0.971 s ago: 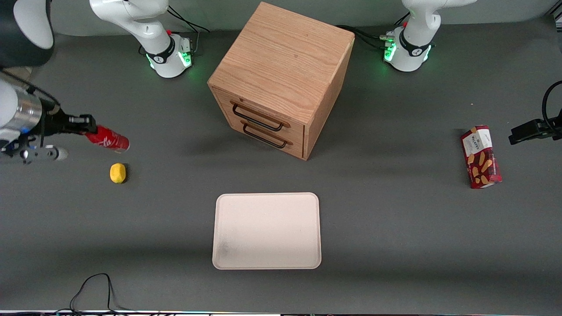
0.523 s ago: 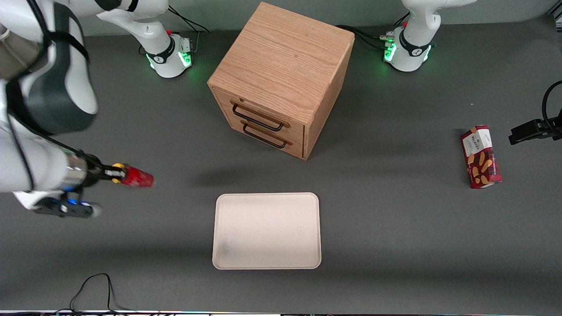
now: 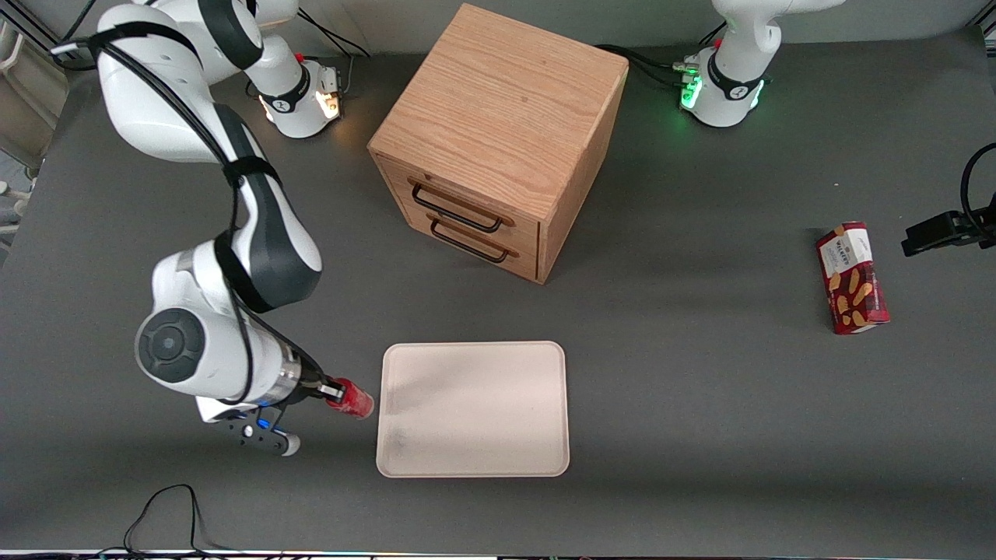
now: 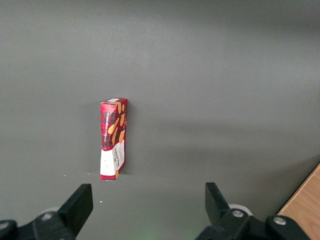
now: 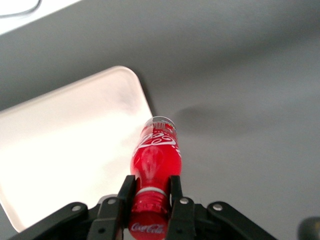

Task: Place coke bottle on tray
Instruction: 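Lower the bottle onto the tray corner and open the right gripper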

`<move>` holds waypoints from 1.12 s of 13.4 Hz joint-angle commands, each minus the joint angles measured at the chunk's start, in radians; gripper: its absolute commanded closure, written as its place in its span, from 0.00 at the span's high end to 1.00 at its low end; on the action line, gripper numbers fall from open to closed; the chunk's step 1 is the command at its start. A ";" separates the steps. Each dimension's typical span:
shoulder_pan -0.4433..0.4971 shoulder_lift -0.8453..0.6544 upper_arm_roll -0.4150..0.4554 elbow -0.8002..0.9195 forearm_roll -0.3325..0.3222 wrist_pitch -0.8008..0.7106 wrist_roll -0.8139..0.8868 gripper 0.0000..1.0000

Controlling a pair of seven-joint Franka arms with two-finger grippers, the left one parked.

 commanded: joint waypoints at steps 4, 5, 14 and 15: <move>0.042 0.108 -0.008 0.086 -0.043 0.170 0.144 0.00; 0.045 0.122 -0.008 0.086 -0.045 0.191 0.161 0.00; 0.056 0.160 -0.007 0.085 -0.048 0.251 0.169 0.00; 0.061 0.160 -0.007 0.083 -0.051 0.251 0.169 0.00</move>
